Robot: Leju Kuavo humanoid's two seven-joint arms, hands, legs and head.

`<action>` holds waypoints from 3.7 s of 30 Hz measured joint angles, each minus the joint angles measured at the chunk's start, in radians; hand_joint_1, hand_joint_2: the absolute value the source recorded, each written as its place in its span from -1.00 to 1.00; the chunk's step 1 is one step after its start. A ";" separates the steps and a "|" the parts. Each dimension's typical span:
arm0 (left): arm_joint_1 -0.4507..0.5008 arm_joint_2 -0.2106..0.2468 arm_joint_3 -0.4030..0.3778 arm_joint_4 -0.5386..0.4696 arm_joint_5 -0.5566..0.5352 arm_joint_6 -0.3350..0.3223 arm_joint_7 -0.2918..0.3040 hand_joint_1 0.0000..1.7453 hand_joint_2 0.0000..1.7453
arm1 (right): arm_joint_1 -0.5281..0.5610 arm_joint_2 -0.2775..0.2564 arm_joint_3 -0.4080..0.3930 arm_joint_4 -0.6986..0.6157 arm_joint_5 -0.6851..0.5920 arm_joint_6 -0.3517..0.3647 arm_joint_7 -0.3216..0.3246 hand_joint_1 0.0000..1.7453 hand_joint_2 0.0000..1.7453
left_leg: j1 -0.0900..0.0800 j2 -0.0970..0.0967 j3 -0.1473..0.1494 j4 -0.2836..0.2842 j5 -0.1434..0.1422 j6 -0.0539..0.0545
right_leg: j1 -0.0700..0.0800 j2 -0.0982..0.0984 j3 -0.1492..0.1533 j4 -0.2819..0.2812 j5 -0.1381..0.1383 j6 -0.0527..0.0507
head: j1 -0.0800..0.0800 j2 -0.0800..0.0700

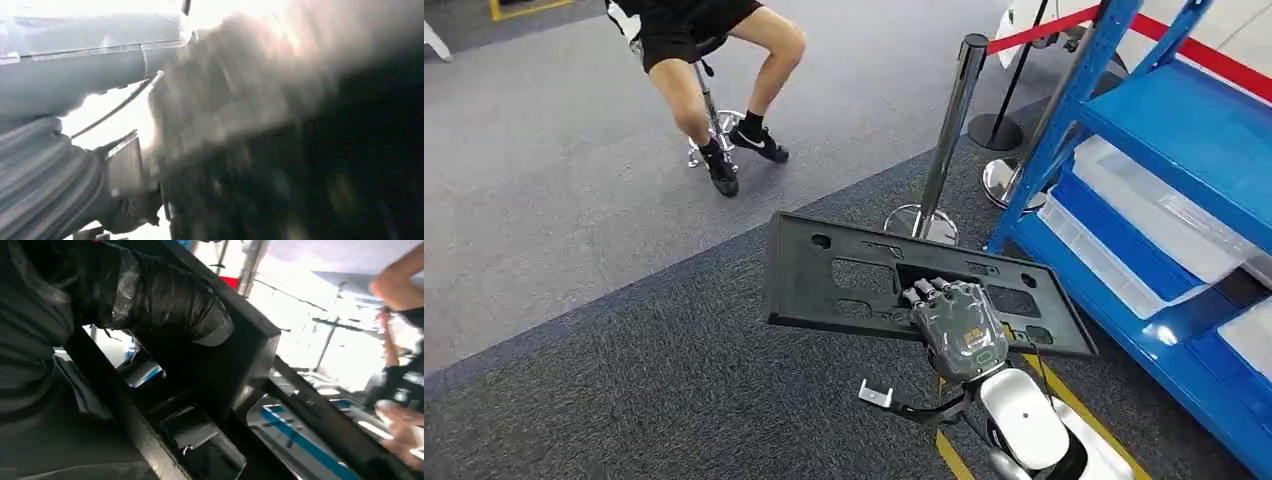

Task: Take the parts from the cabinet and place them on the table.

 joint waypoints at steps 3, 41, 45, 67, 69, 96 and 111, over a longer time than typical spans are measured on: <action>-0.001 -0.002 0.000 0.001 0.001 0.013 -0.011 -1.00 1.00 | 0.007 -0.002 -0.001 0.000 0.000 -0.005 0.005 1.00 1.00 | 0.005 -0.027 0.000 -0.005 0.009 0.024 | -0.010 0.123 -0.049 0.114 -0.076 0.007 | 0.000 0.000; 0.007 -0.015 0.000 0.041 0.038 0.039 -0.102 -1.00 1.00 | 0.049 -0.027 -0.013 -0.010 0.016 -0.011 -0.004 1.00 1.00 | 0.011 -0.128 -0.032 0.002 0.040 0.025 | -0.003 0.196 -0.025 0.032 0.024 0.000 | -0.001 0.000; 0.002 -0.016 0.000 0.043 0.039 0.038 -0.102 -1.00 1.00 | 0.047 -0.031 -0.013 -0.010 0.014 -0.008 -0.006 1.00 1.00 | 0.016 -0.168 -0.049 0.004 0.045 0.003 | -0.001 0.204 -0.017 0.000 0.010 -0.006 | -0.001 0.000; 0.018 -0.017 0.002 0.048 0.120 0.149 -0.184 -1.00 1.00 | 0.048 -0.034 -0.014 -0.010 0.024 0.005 -0.002 1.00 1.00 | 0.006 -0.068 -0.027 -0.014 0.041 0.037 | -0.001 0.142 -0.136 0.291 -0.142 0.014 | -0.003 0.000; 0.031 -0.022 0.016 0.048 0.159 0.218 -0.264 -1.00 1.00 | 0.061 -0.039 -0.014 -0.010 0.038 0.004 0.006 1.00 1.00 | 0.007 -0.097 -0.026 -0.007 0.038 0.039 | -0.002 0.144 -0.120 0.240 -0.084 0.013 | -0.003 0.000; 0.510 -0.174 1.193 -0.938 -0.774 0.135 -0.482 -1.00 1.00 | 0.391 -0.174 -0.264 -0.151 0.108 -0.057 -0.001 1.00 1.00 | 0.019 -0.047 -0.025 -0.008 0.029 0.039 | -0.004 0.142 -0.058 0.188 -0.143 0.027 | -0.005 0.000; 0.531 -0.193 1.240 -0.983 -0.742 0.203 -0.366 -1.00 1.00 | 0.455 -0.211 -0.314 -0.183 0.107 -0.060 0.014 1.00 1.00 | 0.019 -0.052 -0.132 0.212 -0.100 -0.006 | -0.008 0.126 0.019 -0.024 -0.005 -0.016 | -0.008 0.000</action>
